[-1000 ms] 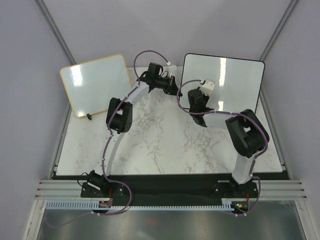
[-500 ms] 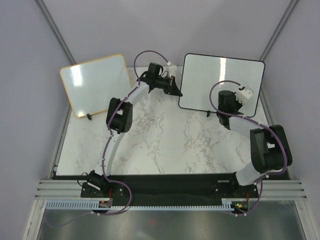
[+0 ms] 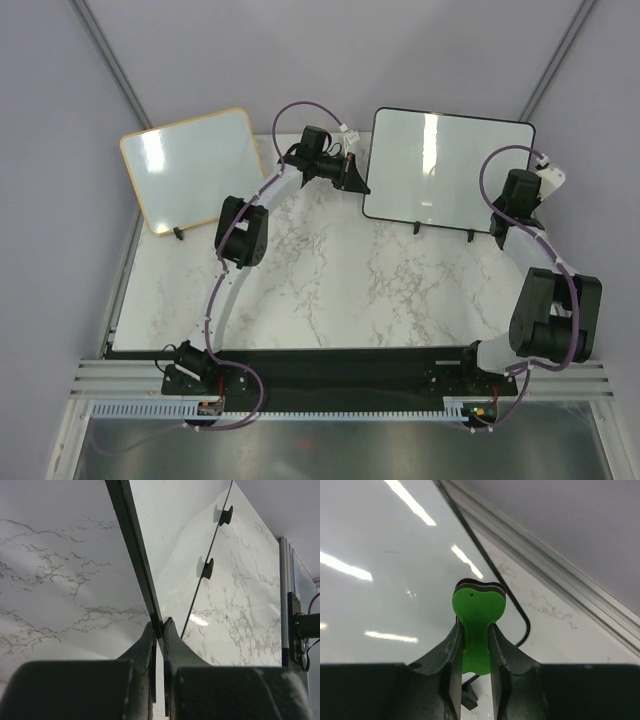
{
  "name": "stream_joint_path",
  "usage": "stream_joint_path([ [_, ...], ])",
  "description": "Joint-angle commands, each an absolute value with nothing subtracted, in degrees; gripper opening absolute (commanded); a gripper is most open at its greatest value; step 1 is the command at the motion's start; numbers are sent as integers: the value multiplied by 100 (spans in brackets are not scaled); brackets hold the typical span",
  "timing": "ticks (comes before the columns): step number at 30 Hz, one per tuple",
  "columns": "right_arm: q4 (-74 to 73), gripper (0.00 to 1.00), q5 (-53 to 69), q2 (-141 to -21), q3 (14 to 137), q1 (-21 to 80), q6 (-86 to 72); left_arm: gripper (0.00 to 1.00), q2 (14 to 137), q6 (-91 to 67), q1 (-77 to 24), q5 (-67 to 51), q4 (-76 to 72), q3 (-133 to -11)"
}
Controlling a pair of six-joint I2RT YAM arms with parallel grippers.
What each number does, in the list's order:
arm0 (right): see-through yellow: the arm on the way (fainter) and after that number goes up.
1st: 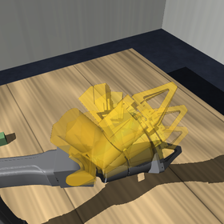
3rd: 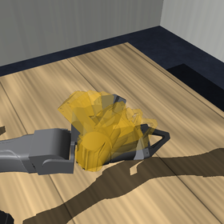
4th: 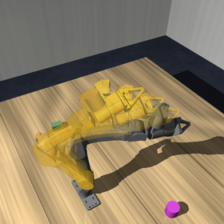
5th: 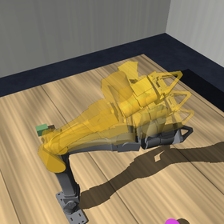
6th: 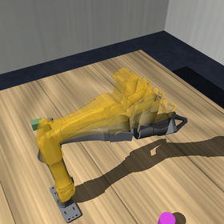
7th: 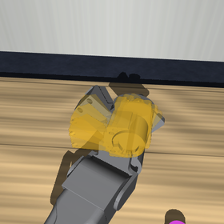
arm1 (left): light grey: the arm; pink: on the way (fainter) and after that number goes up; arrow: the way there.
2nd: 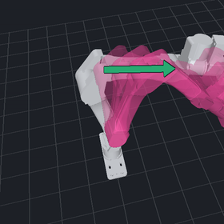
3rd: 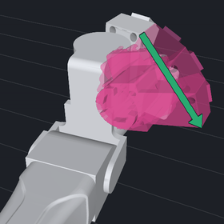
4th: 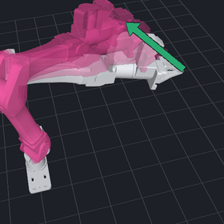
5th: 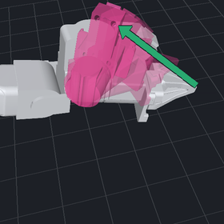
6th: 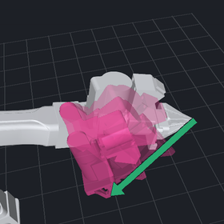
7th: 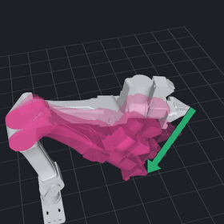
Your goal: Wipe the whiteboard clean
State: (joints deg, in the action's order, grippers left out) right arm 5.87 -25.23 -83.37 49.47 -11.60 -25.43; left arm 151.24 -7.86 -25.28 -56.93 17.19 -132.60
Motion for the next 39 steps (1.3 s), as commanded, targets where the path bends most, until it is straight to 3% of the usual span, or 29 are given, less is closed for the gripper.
stream_joint_path([
  [1, 1115, 0, -1382, -8709, 5579, -1177, -1793, 2, 14906, -545, -2575, -5546, 1318, -13350],
  [11, 1081, 0, -774, -9703, 6135, -1819, -1880, 2, 14915, -475, -2505, -5555, 1380, -13342],
  [20, 1318, 0, -1064, -9325, 5028, -1846, -2039, 2, 14941, -466, -2487, -5502, 1371, -13368],
  [33, 1012, 0, -633, -9703, 6354, -1706, -1934, 2, 14933, -492, -2479, -5265, 1310, -13298],
  [39, 345, 0, -1149, -9284, 5584, -1460, -2591, 2, 14950, -501, -2470, -5203, 1301, -13307],
])
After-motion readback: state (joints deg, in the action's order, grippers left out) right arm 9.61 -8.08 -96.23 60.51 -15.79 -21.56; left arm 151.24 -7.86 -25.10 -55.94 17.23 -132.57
